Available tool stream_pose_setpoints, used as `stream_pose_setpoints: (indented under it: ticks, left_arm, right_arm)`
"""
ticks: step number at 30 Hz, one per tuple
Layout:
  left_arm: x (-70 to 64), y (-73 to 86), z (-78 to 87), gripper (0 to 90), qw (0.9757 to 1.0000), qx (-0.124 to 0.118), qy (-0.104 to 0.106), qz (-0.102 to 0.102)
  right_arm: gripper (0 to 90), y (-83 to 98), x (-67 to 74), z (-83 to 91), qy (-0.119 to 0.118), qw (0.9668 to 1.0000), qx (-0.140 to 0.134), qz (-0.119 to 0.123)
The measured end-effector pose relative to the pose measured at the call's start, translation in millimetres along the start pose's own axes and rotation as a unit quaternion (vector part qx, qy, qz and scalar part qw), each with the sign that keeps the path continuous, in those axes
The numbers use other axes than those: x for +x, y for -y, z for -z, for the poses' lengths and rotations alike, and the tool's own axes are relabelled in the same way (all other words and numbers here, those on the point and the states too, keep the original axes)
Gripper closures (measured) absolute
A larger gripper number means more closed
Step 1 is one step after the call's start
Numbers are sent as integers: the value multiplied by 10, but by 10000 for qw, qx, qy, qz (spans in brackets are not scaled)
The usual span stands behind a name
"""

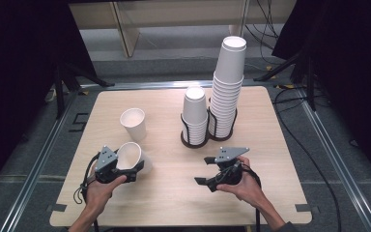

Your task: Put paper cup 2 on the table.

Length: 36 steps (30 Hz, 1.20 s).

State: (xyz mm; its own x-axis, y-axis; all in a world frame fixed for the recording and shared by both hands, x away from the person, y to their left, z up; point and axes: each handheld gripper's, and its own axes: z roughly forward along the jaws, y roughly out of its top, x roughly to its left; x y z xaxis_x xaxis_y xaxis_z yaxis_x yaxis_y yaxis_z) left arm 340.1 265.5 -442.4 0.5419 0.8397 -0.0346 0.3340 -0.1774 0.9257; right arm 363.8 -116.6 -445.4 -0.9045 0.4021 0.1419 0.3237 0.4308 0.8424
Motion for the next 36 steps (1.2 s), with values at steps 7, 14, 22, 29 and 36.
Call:
stream_pose_setpoints:
  ticks: [7,14,22,29,36]
  left_arm:
    - [89,13,-5,90,9998,113,-156,-4]
    - [177,-1,9,89,9993,208,-298,-35]
    - [325,-60,16,89,9982,302,-527,12]
    - [512,-82,-68,89,9955,479,-816,50]
    - [673,-127,-178,88,9934,663,-930,105]
  right_arm:
    - [180,13,-18,5,14,10000,-18,36]
    - [183,21,-31,27,58,10000,5,-26]
    - [184,22,-41,38,115,9999,-1,27]
    - [186,26,-43,46,79,10000,12,-49]
    - [186,31,-46,54,99,9999,21,-30]
